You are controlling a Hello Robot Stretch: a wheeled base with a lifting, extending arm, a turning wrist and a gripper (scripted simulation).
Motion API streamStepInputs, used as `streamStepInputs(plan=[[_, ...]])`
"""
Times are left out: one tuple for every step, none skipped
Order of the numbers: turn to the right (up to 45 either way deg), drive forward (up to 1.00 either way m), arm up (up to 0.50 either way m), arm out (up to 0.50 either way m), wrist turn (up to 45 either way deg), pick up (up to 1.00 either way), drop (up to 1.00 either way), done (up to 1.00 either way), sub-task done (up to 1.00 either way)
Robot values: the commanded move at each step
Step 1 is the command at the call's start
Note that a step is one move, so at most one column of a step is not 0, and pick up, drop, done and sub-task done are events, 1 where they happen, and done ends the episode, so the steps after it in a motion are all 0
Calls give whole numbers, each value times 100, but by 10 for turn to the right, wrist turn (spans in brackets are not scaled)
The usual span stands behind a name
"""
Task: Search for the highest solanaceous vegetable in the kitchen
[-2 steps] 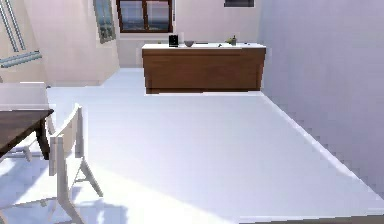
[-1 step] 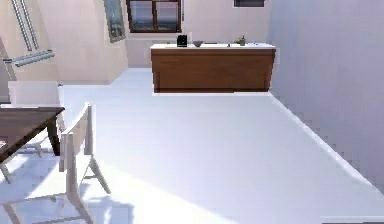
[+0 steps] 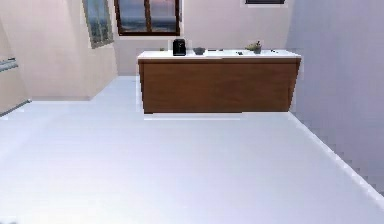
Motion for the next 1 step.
streamStepInputs(plan=[[-30,0,0,0,0,0,0,0,0]])
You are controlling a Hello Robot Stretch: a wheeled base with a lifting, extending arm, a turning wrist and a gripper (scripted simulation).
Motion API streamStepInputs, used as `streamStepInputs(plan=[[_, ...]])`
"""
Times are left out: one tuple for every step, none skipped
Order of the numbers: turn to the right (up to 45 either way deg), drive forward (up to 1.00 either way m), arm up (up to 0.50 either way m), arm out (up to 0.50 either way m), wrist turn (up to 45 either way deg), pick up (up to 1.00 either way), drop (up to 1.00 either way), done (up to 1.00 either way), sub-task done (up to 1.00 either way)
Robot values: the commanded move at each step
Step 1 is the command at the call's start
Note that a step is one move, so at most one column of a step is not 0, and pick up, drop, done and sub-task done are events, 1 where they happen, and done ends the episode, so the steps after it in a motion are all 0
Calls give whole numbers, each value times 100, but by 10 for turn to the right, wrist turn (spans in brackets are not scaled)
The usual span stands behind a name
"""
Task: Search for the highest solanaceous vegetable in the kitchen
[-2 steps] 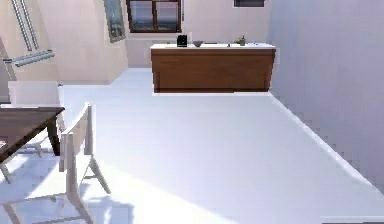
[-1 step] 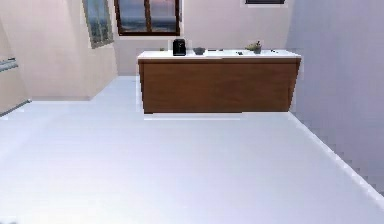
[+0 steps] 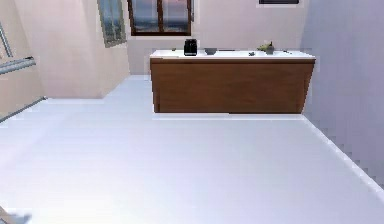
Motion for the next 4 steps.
streamStepInputs(plan=[[0,30,0,0,0,0,0,0,0],[-150,0,0,0,0,0,0,0,0],[0,100,0,0,0,0,0,0,0],[-30,0,0,0,0,0,0,0,0]])
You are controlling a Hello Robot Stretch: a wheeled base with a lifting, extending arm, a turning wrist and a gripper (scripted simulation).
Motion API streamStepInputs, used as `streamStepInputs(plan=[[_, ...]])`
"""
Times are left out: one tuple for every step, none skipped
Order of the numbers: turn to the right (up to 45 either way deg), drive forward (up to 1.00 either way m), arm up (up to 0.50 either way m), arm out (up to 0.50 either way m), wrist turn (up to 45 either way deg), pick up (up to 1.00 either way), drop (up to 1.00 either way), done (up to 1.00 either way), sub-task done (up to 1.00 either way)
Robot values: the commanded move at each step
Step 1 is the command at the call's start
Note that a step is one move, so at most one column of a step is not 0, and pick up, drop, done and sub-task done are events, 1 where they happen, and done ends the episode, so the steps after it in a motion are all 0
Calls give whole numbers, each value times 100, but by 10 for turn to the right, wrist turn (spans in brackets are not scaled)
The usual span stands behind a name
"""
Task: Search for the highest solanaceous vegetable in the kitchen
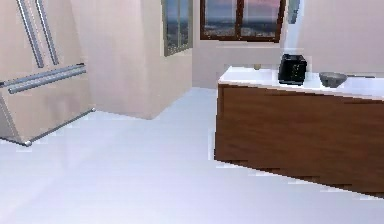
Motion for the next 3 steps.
streamStepInputs(plan=[[0,100,0,0,0,0,0,0,0],[0,30,0,0,0,0,0,0,0],[360,0,0,0,0,0,0,0,0]])
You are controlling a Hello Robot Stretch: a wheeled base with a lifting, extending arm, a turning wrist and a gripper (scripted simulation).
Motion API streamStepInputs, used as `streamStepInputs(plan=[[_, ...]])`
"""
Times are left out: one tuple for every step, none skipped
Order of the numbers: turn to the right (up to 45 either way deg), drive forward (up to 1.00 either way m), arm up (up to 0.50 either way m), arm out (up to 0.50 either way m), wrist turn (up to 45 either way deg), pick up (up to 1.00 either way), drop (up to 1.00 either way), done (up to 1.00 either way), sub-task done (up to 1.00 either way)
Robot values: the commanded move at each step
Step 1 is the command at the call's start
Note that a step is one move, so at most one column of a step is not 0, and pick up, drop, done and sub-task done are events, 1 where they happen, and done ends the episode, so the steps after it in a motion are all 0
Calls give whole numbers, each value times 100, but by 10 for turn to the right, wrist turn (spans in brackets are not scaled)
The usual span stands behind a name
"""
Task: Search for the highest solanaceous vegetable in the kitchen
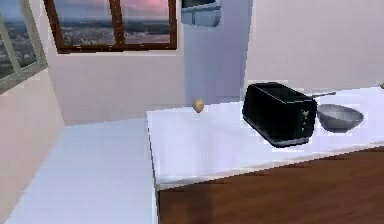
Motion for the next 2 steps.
streamStepInputs(plan=[[0,100,0,0,0,0,0,0,0],[0,0,0,0,0,0,0,100,0]])
